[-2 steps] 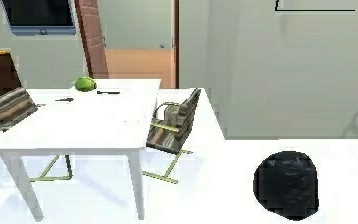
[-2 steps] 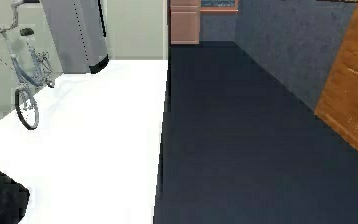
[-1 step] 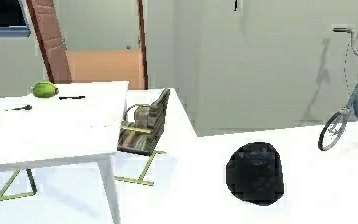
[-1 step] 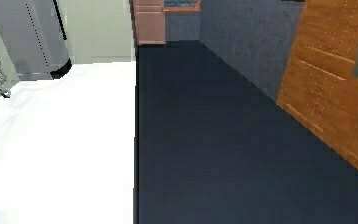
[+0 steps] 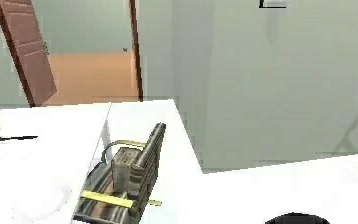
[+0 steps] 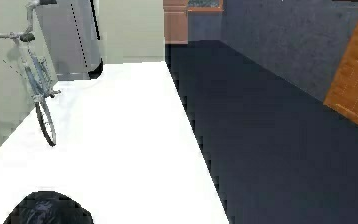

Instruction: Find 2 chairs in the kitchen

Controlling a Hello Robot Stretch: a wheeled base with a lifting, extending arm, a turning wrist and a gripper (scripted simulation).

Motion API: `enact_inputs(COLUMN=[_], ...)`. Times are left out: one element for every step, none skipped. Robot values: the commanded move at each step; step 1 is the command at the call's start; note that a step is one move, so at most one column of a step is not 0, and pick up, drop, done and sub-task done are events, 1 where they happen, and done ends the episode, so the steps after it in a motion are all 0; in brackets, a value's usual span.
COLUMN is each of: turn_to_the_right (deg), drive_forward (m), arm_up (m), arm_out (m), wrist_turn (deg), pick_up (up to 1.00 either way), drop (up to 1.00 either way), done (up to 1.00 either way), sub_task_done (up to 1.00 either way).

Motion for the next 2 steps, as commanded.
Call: enact_inputs(turn_to_the_right=[-21.0,0.0], drive_forward=[0.0,0.0], arm_up=[0.0,0.0], arm_out=[0.0,0.0], wrist_turn=[0.0,0.0], pick_up=[0.0,0.0], drop=[0.0,0.0], done=[0.0,0.0], sub_task_done=[0.0,1.0])
